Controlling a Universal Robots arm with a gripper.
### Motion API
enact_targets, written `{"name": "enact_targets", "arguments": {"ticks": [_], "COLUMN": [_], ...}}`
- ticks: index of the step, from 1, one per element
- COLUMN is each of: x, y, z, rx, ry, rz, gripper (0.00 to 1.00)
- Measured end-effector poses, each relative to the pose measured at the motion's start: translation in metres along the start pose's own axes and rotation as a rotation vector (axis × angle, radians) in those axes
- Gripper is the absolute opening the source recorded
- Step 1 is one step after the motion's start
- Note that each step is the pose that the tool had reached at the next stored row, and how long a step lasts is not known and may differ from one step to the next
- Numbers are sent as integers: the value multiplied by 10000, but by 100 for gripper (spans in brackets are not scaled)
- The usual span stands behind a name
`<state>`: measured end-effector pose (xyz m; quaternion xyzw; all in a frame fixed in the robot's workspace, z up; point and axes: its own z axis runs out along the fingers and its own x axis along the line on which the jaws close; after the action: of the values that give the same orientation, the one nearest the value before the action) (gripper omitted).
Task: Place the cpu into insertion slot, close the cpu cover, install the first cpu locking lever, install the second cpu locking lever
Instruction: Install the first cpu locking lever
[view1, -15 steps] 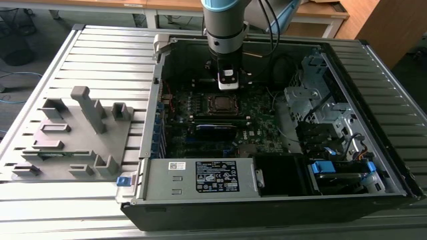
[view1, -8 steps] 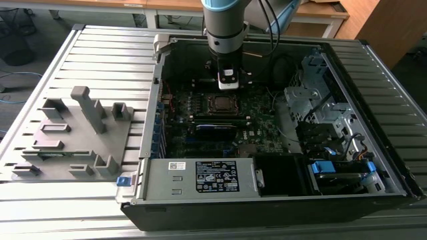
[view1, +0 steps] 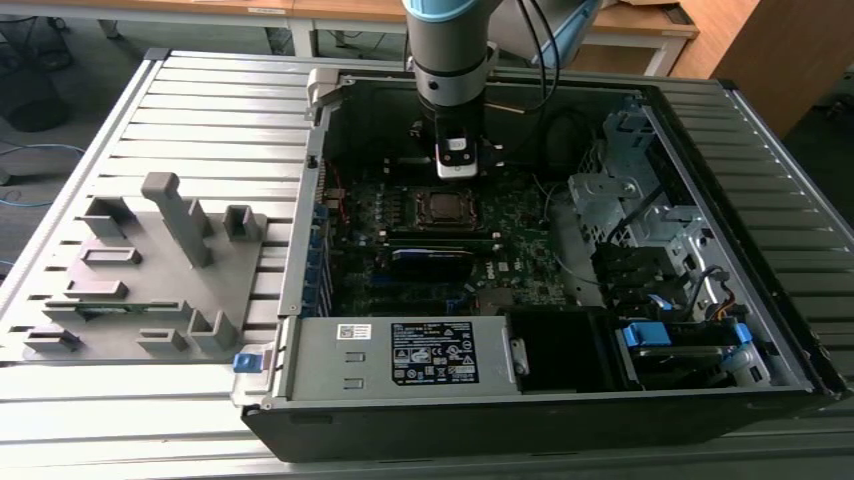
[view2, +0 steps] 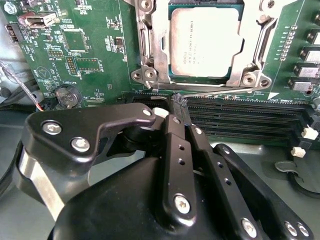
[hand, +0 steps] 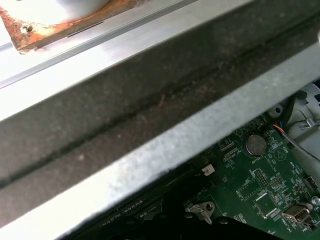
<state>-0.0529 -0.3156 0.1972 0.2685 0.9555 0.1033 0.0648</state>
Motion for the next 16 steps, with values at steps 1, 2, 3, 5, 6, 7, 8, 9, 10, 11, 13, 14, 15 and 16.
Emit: {"name": "enact_targets", "arguments": {"ticks": [1,2,3,5,6,7,8,9,10,11,13,14,15,16], "x": [0,-1,-2,-7,-9,-11,-14,-16,-19,-22,-27,-29,-30,-31], "y": [0,0,-1,-4,-5,-8,-10,-14,-18,-22,-30,-34,-35,-35], "z": [1,2,3,5,7,7,8,8,8,8,6,6,6,6], "rx": [3,8,13,27,34,46,55,65,74,86,109,120,135,144], "ry": [-2,-5,-9,-17,-23,-29,-35,-39,-45,-52,-65,-73,-82,-87], "rz": [-1,-1,-2,-6,-8,-10,-12,-13,-16,-19,-23,-26,-27,-30], "gripper": [11,11,11,11,11,11,11,11,11,11,11,11,11,11]}}
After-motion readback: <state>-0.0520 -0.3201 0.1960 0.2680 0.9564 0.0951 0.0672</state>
